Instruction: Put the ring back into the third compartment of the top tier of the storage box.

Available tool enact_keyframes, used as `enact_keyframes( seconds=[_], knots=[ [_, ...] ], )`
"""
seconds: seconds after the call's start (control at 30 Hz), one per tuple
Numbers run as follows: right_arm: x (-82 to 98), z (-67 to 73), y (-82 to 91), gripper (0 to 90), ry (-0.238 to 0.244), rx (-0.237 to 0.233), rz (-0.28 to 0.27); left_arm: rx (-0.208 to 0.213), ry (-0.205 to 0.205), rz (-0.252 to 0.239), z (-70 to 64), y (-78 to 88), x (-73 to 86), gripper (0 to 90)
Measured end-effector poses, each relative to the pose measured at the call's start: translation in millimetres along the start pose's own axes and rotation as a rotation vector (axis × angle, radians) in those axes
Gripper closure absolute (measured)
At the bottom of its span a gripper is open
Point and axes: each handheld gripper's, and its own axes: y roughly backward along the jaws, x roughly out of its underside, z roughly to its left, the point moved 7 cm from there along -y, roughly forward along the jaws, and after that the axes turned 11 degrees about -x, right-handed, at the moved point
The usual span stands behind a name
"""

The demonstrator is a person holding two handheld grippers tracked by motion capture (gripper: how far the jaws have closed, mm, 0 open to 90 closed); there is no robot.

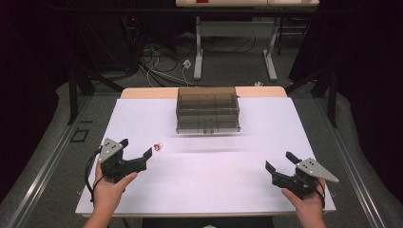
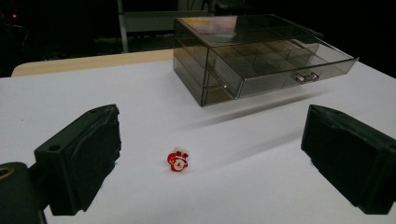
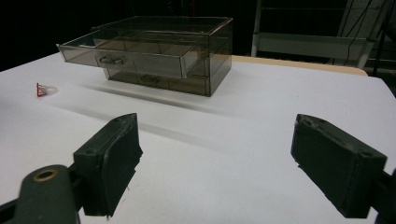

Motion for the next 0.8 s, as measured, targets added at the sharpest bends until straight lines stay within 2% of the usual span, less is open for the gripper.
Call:
enact_keyframes(
  seconds=[0.23, 0.53, 0.8],
  knots=[
    [1.1, -0.2, -0.4, 15.0, -0.015, 0.001, 0.003, -0.004, 0.003, 0.027, 5.3, -4.2, -5.0, 5.0],
    [1.6, -0.5, -0.7, 15.0, -0.029, 0.001, 0.002, -0.016, -0.019, 0.063, 10.9, -12.3, -10.6, 5.0],
    [2.0, -1.0, -0.3, 15.0, -0.02, 0.002, 0.009, -0.02, -0.03, 0.091, 13.1, -18.9, -12.8, 4.6]
  ],
)
